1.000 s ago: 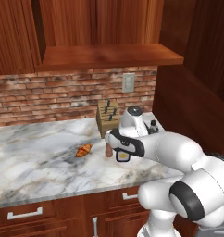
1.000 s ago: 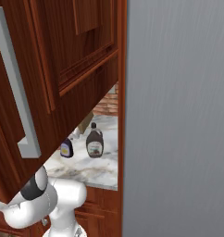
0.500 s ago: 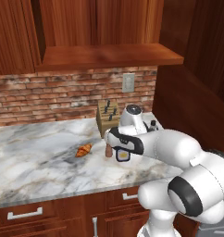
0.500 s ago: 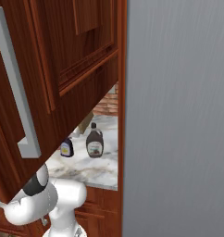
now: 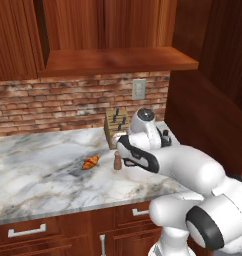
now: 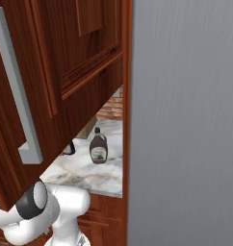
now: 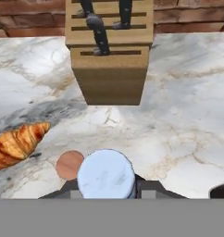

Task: There are various items on the counter. Only move the condiments/shakers into the cabinet.

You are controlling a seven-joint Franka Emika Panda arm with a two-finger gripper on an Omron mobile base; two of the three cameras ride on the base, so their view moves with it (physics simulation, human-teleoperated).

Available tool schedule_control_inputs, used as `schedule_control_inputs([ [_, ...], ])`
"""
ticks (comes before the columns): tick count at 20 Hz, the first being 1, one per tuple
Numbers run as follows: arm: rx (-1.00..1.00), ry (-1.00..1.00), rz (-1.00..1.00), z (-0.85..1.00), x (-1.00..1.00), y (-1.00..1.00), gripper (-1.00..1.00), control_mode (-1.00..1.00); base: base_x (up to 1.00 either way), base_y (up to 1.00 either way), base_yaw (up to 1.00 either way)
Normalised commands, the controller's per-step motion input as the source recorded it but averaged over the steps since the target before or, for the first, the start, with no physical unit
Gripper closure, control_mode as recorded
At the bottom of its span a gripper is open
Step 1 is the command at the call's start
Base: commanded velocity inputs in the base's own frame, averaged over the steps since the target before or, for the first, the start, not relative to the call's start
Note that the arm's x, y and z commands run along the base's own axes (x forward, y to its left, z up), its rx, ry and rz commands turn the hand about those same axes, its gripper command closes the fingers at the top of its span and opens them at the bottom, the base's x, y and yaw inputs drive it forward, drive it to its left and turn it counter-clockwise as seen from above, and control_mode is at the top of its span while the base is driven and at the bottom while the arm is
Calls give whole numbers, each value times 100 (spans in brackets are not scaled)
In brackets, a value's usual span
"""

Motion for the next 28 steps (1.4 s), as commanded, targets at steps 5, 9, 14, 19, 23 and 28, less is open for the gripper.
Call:
schedule_control_inputs([
  [5, 0, -36, -4, 100, -62, 0, 100, -100, 0, 0, 0],
  [9, 0, -38, -6, 100, -54, 0, 100, -100, 0, 0, 0],
  [14, 0, -25, -2, 100, -28, 0, 100, -100, 0, 0, 0],
  [19, 4, -11, -20, 100, -19, -7, 100, -100, 0, 0, 0],
  [23, 9, 0, -29, 100, -13, -18, 100, -100, 0, 0, 0],
  [28, 19, 4, -36, 100, -26, -43, 100, -100, 0, 0, 0],
])
